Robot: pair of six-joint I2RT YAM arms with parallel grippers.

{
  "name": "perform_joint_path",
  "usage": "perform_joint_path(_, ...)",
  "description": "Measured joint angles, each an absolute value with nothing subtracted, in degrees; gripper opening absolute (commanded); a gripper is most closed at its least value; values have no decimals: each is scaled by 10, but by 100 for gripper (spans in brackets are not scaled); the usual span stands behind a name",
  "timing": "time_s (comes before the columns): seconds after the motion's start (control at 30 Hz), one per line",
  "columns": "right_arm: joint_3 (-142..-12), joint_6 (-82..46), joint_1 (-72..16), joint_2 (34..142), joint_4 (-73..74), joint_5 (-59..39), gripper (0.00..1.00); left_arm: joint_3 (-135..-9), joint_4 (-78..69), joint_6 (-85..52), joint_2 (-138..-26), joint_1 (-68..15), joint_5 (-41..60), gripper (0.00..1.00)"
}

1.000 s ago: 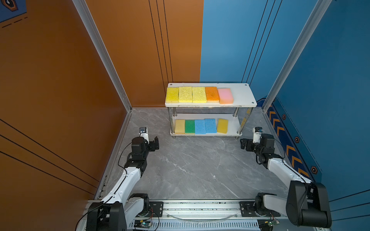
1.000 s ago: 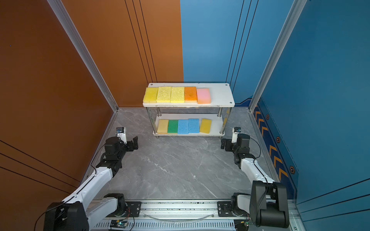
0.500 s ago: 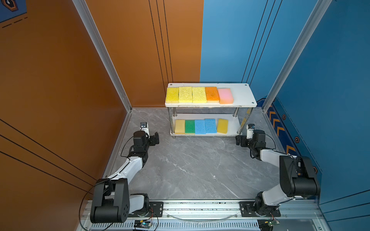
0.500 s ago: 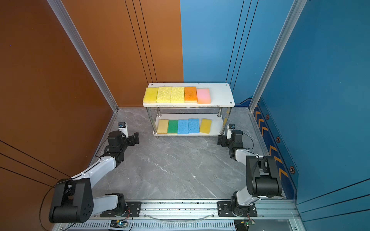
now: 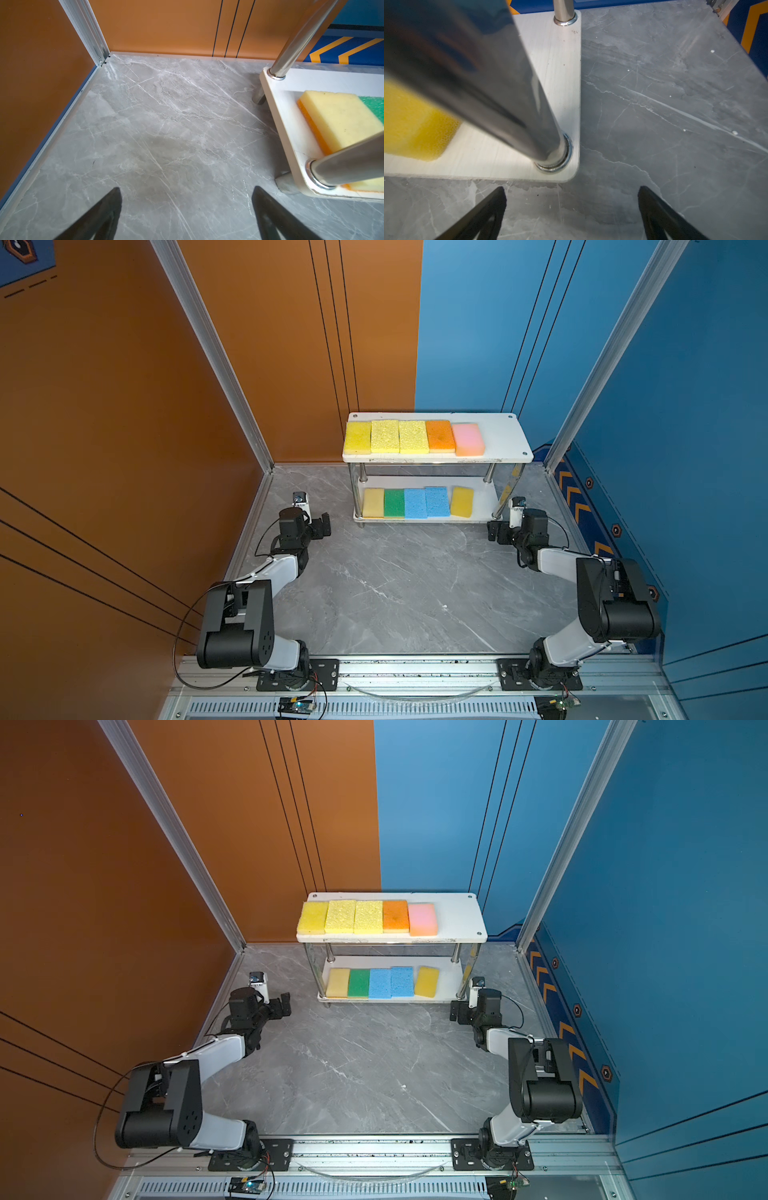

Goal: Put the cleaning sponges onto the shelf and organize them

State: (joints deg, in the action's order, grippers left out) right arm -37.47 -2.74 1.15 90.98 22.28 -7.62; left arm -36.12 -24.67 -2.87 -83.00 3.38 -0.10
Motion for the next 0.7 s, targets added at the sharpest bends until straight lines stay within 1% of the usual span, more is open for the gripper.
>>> perform_joint_path(0.27, -393, -27, 11, 917, 221, -76, 100, -376, -229, -44, -836, 56, 23, 98)
perform_joint_path(0.53, -400, -21, 7, 917, 208, -73, 100, -321, -247, -45, -835, 56, 31, 98)
perform_joint_path(0.7, -411, -13, 3, 923, 199, -72, 100, -309, -279, -44, -835, 56, 27, 98)
